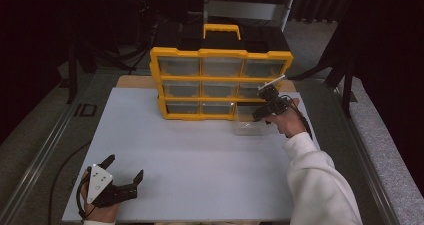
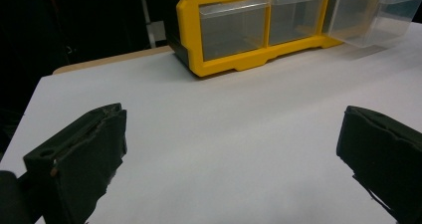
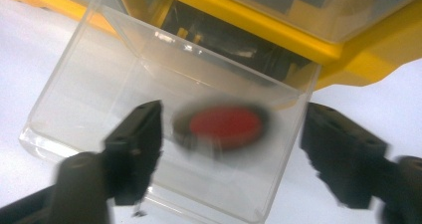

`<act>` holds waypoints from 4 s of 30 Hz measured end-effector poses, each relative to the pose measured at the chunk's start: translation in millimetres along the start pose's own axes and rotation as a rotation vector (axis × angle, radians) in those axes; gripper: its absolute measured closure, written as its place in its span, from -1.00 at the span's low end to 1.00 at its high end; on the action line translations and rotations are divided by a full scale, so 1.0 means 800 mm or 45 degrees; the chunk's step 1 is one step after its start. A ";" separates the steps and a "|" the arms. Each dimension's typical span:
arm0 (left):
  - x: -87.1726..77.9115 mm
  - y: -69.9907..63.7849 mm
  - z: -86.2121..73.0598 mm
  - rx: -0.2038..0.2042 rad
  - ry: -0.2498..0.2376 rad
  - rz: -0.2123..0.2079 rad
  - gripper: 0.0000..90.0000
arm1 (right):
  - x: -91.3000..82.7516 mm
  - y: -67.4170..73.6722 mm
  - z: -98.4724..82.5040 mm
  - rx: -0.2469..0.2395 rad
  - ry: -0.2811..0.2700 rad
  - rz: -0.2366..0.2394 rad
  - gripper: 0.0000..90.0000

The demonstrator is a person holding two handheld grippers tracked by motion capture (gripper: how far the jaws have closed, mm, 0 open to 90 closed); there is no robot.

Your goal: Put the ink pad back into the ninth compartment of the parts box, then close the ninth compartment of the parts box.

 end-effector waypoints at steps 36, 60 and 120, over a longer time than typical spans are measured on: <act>-0.001 0.000 0.000 -0.003 -0.003 0.006 -1.00 | -0.035 0.014 -0.005 -0.105 -0.153 0.083 -0.80; 0.000 0.002 -0.001 -0.009 0.001 0.009 -1.00 | -0.044 0.025 -0.009 -0.203 -0.189 0.161 -0.80; -0.002 -0.001 0.000 0.000 0.002 0.007 -1.00 | -0.067 0.036 -0.059 -0.300 -0.302 0.130 1.00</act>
Point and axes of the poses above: each handheld gripper's, and its own axes: x roughly forward along the jaws, z roughly out of its top, y roughly to its left, the point moved 1 cm from there along x, roughly forward along the jaws, and after that the axes turned 15 degrees about -y, right-handed, at the moved point
